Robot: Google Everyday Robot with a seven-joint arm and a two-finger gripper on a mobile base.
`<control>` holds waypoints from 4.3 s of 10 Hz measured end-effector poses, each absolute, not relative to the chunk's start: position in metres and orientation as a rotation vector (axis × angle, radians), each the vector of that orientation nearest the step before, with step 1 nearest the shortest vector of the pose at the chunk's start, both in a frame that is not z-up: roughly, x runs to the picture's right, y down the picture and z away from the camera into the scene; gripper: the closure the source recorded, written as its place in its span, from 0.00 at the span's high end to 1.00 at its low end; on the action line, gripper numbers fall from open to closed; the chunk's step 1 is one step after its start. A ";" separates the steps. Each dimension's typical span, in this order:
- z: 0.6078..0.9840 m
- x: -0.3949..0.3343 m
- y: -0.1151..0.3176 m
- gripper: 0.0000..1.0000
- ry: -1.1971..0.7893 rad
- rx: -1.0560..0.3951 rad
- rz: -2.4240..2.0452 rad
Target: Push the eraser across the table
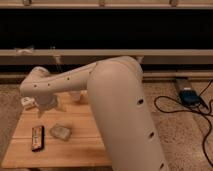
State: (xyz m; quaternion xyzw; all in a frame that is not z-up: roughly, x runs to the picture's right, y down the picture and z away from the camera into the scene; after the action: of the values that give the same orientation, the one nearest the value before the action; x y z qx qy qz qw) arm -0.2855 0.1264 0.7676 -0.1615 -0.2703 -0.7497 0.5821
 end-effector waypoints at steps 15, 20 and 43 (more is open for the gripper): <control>0.725 -0.323 0.214 0.80 -0.645 -0.399 -1.922; 0.721 -0.305 0.287 0.54 -0.731 -0.439 -1.916; 0.770 -0.372 0.278 0.00 -0.801 -0.370 -1.967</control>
State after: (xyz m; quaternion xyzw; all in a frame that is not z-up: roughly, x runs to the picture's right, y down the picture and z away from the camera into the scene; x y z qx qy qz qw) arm -0.3725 0.2780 0.7699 -0.1513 -0.3272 -0.8038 0.4733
